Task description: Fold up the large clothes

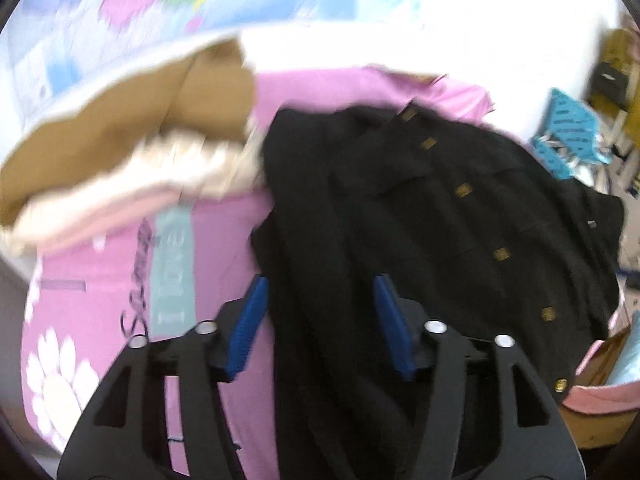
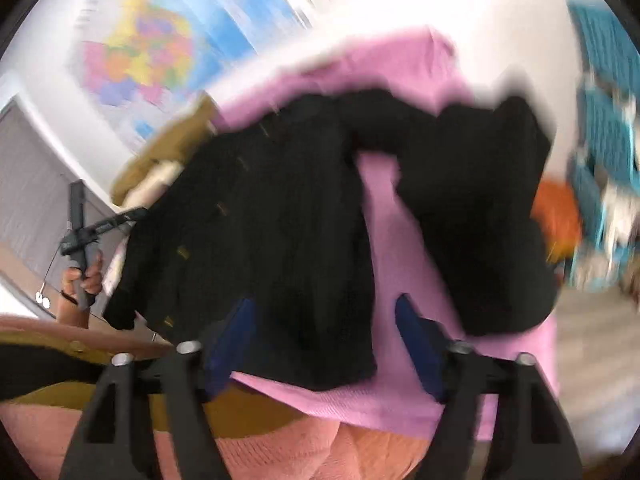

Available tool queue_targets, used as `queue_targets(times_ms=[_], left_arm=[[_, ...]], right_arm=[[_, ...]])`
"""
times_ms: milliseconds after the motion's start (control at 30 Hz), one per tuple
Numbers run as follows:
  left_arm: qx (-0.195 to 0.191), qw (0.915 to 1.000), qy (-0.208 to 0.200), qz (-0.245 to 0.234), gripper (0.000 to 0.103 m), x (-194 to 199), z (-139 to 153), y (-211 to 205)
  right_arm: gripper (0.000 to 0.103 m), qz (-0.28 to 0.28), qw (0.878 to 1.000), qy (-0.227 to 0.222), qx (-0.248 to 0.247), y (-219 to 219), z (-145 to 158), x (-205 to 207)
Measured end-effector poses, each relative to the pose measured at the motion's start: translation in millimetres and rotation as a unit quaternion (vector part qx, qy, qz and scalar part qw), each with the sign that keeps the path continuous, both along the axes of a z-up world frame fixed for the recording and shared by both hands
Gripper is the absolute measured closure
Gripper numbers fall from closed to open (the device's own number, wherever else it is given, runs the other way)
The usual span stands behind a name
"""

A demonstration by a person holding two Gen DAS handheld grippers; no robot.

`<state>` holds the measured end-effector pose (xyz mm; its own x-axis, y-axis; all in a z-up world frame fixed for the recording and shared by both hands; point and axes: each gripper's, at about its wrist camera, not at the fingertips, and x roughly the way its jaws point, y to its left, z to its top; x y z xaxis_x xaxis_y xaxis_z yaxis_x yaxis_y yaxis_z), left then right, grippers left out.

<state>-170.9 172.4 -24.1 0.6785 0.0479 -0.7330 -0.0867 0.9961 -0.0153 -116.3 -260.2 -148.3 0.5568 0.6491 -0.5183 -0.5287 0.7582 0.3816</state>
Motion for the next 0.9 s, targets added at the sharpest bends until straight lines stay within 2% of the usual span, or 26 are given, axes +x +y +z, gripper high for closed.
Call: queue_targets(times_ms=[33,67,133,200,300,367,400,433,467,533,567,667,733,800,900], left_arm=[[0.004,0.9998,-0.013,-0.012,0.034,-1.5,7.5,-7.6],[0.004,0.9995,-0.021,-0.023,0.033,-1.1,11.9,-13.6],[0.001,0.9982,-0.034,-0.049,0.032,2.6,21.7,-28.5],[-0.008,0.9959,-0.043,-0.080,0.031,11.0,27.3,-46.8],[-0.023,0.9916,-0.045,-0.119,0.029,23.2,28.3,-73.4],[-0.026,0.9880,-0.040,-0.147,0.029,35.0,22.9,-94.0],[-0.026,0.9860,-0.036,-0.161,0.029,41.2,20.6,-104.2],[-0.026,0.9848,-0.034,-0.168,0.029,42.8,19.1,-111.2],[-0.029,0.9828,-0.031,-0.180,0.029,47.4,16.4,-118.5],[-0.041,0.9780,-0.023,-0.203,0.029,56.3,12.9,-129.4],[-0.045,0.9761,-0.023,-0.212,0.029,59.9,12.8,-134.0],[-0.055,0.9704,-0.027,-0.234,0.029,69.0,14.9,-141.8],[-0.074,0.9657,-0.033,-0.247,0.029,75.0,21.4,-142.4],[-0.104,0.9586,-0.050,-0.260,0.029,79.8,33.6,-139.2],[-0.154,0.9456,-0.066,-0.279,0.029,82.3,48.0,-129.5]], right_arm=[[0.029,-0.009,1.000,-0.027,0.012,-11.4,14.7,-3.6],[0.029,-0.032,0.998,-0.050,0.019,-23.9,26.4,-3.5],[0.021,-0.092,0.993,-0.070,0.023,-41.0,37.2,10.8],[0.021,-0.137,0.988,-0.046,0.053,-65.6,30.7,32.6],[0.021,-0.142,0.985,0.022,0.100,-83.5,7.7,76.3],[0.026,-0.136,0.984,0.046,0.110,-80.6,-0.8,95.7],[0.051,-0.110,0.984,0.060,0.128,-77.2,-6.6,105.6],[0.087,-0.087,0.983,0.073,0.143,-71.9,-6.5,115.2],[0.090,-0.080,0.983,0.079,0.146,-68.9,-4.2,119.5],[0.092,-0.061,0.987,0.050,0.142,-58.7,16.5,112.6],[0.092,-0.052,0.986,0.031,0.156,-56.9,35.0,106.8],[0.093,-0.025,0.973,-0.021,0.227,-57.8,92.1,89.9],[0.093,0.000,0.966,-0.055,0.254,-46.9,125.7,79.0],[0.093,0.031,0.961,-0.077,0.263,-29.3,152.3,70.7],[0.093,0.087,0.960,-0.095,0.247,23.4,178.2,61.2]])
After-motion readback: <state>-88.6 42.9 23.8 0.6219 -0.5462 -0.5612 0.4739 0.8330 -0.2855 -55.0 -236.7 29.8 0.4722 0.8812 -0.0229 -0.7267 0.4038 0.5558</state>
